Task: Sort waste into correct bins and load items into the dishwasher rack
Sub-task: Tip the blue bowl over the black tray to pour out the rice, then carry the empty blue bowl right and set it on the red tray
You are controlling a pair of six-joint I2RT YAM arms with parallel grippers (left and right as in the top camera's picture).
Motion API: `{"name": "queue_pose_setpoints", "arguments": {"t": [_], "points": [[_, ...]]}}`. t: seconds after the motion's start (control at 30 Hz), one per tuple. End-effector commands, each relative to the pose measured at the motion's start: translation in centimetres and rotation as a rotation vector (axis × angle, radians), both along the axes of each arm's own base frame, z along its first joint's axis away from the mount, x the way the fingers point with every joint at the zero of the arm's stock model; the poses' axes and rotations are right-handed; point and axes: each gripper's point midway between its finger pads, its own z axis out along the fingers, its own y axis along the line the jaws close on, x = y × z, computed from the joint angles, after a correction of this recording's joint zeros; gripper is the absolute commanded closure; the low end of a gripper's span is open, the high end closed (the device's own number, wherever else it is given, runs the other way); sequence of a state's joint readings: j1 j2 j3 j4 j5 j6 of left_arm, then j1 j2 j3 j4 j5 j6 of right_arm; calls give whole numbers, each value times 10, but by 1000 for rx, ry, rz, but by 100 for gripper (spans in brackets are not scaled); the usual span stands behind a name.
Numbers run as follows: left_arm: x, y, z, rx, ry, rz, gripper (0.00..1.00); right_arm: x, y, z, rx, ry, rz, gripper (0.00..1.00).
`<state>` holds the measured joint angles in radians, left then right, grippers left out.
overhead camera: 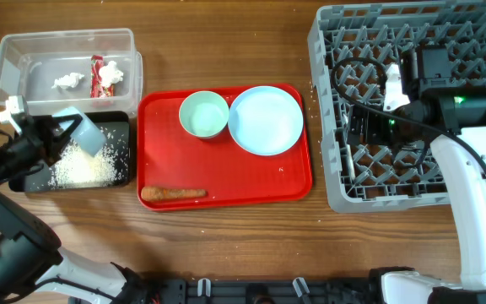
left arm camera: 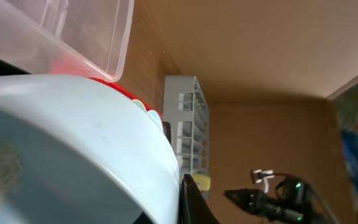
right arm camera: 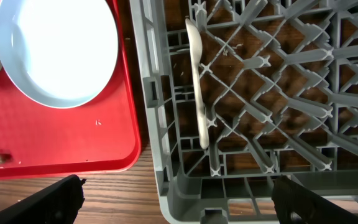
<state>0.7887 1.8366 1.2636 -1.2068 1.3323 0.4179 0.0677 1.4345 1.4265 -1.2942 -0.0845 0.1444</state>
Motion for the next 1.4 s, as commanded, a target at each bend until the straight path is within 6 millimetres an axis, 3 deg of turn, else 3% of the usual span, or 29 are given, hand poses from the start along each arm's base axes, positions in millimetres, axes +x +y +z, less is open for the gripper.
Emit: {"name": "queue_pose_setpoints", "arguments": {"t": [0.0, 0.57, 0.73, 0.9, 1.1, 1.17, 1.23, 1.37], "points": [[-4, -2, -2, 107, -106, -52, 96, 1, -3, 1, -16, -4, 4, 0], [-17, -50, 1, 162, -173, -245, 96, -1, -3, 0, -15, 3, 1, 0], [-17, -49, -1, 174, -178, -248, 96, -1, -3, 0, -15, 5, 1, 0], [-10, -30, -11, 107, -37, -157, 96, -2, -3, 0, -14, 8, -3, 0], [-10, -29, -11, 74, 7, -139, 96, -5, -3, -1, -11, 25, -20, 0], [-10, -35, 5, 56, -102, -141, 96, -5, -3, -1, -11, 25, -19, 0], [-13, -40, 6, 37, -73, -151, 96, -5, -3, -1, -11, 25, -20, 0], [-22, -80, 24, 37, -100, -272, 96, -6, -3, -1, -11, 29, -20, 0]]}}
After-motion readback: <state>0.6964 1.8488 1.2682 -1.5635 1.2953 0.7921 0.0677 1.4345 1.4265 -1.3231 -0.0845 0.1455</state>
